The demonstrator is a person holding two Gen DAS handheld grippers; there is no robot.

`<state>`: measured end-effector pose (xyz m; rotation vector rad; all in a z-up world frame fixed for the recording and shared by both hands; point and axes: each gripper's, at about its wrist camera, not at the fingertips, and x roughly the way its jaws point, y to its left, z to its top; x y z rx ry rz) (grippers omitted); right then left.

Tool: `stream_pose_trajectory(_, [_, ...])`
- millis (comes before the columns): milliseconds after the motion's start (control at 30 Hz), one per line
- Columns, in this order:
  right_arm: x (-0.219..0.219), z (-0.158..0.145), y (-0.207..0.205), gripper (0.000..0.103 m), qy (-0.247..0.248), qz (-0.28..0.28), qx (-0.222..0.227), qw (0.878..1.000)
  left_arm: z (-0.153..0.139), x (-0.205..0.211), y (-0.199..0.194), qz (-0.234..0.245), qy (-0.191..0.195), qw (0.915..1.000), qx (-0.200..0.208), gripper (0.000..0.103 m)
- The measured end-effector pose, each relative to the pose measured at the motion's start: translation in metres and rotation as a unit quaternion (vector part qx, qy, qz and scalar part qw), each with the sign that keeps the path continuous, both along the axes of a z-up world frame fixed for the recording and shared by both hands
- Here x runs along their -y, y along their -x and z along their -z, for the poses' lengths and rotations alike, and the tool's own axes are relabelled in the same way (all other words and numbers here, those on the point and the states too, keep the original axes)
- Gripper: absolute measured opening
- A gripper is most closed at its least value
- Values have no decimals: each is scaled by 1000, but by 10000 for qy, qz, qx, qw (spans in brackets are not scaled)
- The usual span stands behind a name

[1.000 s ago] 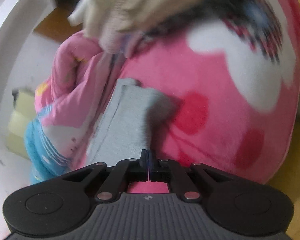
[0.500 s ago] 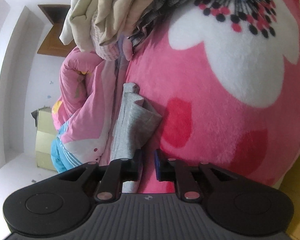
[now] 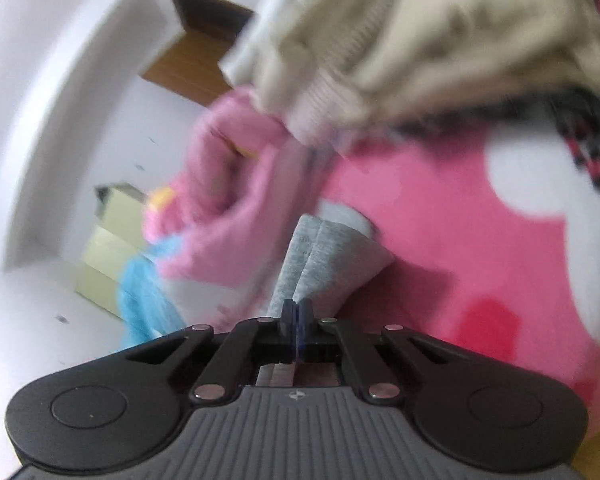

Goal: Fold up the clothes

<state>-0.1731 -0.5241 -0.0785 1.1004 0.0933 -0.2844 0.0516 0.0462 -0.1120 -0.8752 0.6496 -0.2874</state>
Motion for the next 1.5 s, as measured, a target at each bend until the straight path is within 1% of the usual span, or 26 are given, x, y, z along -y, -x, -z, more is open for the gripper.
stream_pose_trajectory(100, [1,-20,10,0,172,66,228,9996,2,-1,6,-39,87,9999,-81,57])
stream_pose_trajectory(200, [5,-16,8,0,22,108,86,9999,2,0,9,-162,100,9997,-169,52])
stream_pose_trajectory(267, [7,-10,4,0,-89,86,-64,9999,1,1,7,-261,63,9994,-205,39])
stream_pose_trajectory(300, [8,-8,1,0,-138,66,-96,9998,0,1,7,-310,44,9993,-223,36])
stream_pose_trajectory(367, [9,-13,-1,0,-117,1,-26,9999,-1,2,6,-408,7,9988,-258,17])
stream_pose_trajectory(433, [9,-24,-2,0,-33,-63,94,9999,-3,3,5,-506,-30,9983,-294,7])
stream_pose_trajectory(467, [9,-30,-2,0,16,-93,153,9998,-3,3,4,-555,-49,9980,-312,5])
stream_pose_trajectory(533, [3,-41,7,0,208,-150,256,9993,-10,6,10,-559,-330,9976,-242,3])
stream_pose_trajectory(567, [1,-40,13,0,242,-138,238,9993,-12,6,15,-553,-450,9972,-204,3])
stream_pose_trajectory(633, [-2,-24,29,0,91,-38,52,9999,-14,7,23,-537,-652,9963,-154,3])
stream_pose_trajectory(700, [-6,-6,45,0,-73,67,-160,9998,-9,7,26,-485,-826,9952,-198,3])
stream_pose_trajectory(733, [-7,11,51,0,-243,139,-412,9988,-6,7,27,-456,-916,9945,-223,3])
stream_pose_trajectory(800, [-6,40,58,0,-579,205,-716,9955,0,6,26,-410,-934,9944,-264,3])
stream_pose_trajectory(967, [8,39,75,0,-661,587,-354,9955,-7,3,30,-345,-932,9950,-118,3])
stream_pose_trajectory(1000, [10,27,80,0,-439,641,-218,9967,-8,3,31,-334,-957,9948,-100,3])
stream_pose_trajectory(1033, [11,17,85,0,-187,694,-181,9972,-7,3,32,-312,-995,9945,-123,3])
stream_pose_trajectory(1067, [12,11,90,0,-43,734,-210,9971,-5,4,32,-286,-1035,9941,-158,4])
stream_pose_trajectory(1133, [16,19,98,0,-201,718,-335,9966,-2,4,34,-227,-1074,9937,-240,5])
stream_pose_trajectory(1200, [18,30,104,0,-442,740,-464,9952,-4,5,36,-162,-1158,9929,-222,6])
stream_pose_trajectory(1267, [20,43,109,1,-705,761,-517,9933,-9,7,41,-23,-1336,9908,-206,8])
stream_pose_trajectory(1333, [19,53,110,2,-863,721,-476,9925,-14,10,48,164,-1559,9875,-158,8])
stream_pose_trajectory(1400, [19,54,104,6,-853,646,-465,9932,-18,14,55,350,-1756,9838,-51,9])
stream_pose_trajectory(1433, [19,53,100,17,-814,610,-463,9937,-20,15,59,437,-1838,9820,22,9])
stream_pose_trajectory(1467, [19,52,96,35,-774,574,-462,9943,-21,17,63,524,-1920,9799,94,9])
stream_pose_trajectory(1500, [19,51,92,42,-735,537,-461,9948,-23,19,67,587,-1995,9780,176,9])
